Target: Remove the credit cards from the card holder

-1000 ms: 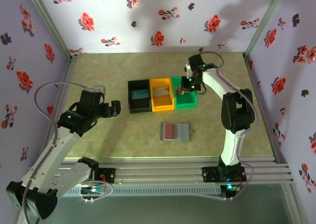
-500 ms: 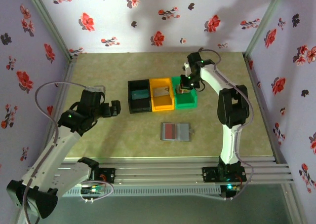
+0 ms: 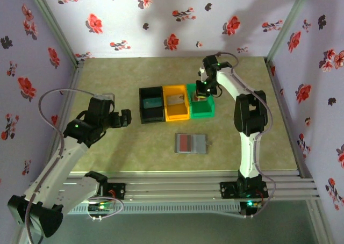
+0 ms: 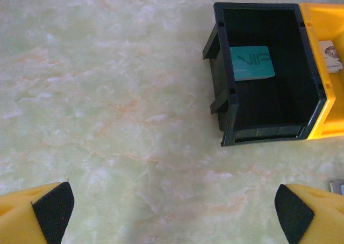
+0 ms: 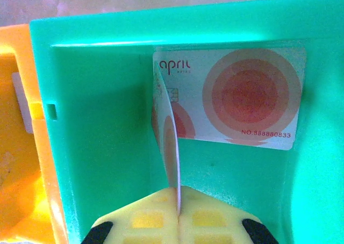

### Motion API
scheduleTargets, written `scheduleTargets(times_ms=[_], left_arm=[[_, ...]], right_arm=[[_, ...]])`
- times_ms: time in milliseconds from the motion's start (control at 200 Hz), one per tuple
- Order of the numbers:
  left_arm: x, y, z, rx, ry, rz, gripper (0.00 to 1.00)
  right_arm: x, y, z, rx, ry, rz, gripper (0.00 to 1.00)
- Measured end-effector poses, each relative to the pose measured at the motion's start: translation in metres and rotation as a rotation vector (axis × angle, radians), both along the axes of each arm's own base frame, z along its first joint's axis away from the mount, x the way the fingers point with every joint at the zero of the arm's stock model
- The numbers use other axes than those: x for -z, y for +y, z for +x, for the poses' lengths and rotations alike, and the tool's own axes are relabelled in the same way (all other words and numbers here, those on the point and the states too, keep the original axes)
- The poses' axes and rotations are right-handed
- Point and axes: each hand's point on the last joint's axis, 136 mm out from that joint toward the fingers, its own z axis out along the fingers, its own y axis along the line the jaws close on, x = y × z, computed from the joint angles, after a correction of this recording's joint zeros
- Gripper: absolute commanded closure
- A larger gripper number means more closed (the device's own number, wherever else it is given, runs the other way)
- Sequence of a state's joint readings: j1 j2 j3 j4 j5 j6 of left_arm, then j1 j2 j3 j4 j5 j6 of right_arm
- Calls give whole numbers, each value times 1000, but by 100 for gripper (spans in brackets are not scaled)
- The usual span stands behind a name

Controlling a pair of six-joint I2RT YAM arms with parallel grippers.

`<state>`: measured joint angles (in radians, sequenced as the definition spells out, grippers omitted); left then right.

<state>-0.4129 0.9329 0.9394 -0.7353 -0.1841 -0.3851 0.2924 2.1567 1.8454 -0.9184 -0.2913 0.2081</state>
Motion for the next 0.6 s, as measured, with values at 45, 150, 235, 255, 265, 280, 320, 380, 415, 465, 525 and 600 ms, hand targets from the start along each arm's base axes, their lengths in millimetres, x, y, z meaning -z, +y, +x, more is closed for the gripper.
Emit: scheduleTargets(times_ms=[45, 150, 235, 255, 265, 280, 320, 380, 415, 465, 525, 600], left_arm=[[0, 0, 0, 0, 0, 0, 0], [0, 0, 0, 0, 2, 1, 0], [1, 0, 0, 0, 3, 1, 0], [1, 0, 0, 0, 3, 2, 0], [1, 0, 0, 0, 3, 2, 0], [1, 0, 0, 0, 4, 2, 0], [1, 0, 0, 0, 4, 2, 0], [1, 0, 0, 0, 4, 2, 0], [1, 0, 0, 0, 4, 2, 0], [1, 0, 0, 0, 4, 2, 0], [1, 0, 0, 0, 4, 2, 0], [1, 0, 0, 0, 4, 2, 0]], right_arm=[[0, -1, 0, 1, 1, -4, 90], [1, -3, -1, 4, 3, -15, 89], [0, -4, 0, 7, 2, -25, 88], [0, -5, 0, 7, 2, -27, 87], [0, -5, 0, 8, 1, -29, 86], [0, -5, 0, 9, 1, -30, 86], [-1, -6, 1, 11, -2, -33, 86], [-3, -8, 3, 15, -4, -40, 86], [-3, -10, 5, 19, -7, -44, 86], [-4, -11, 8, 23, -13, -49, 86], [-4, -13, 9, 26, -12, -53, 86], [-3, -14, 9, 27, -8, -59, 86]])
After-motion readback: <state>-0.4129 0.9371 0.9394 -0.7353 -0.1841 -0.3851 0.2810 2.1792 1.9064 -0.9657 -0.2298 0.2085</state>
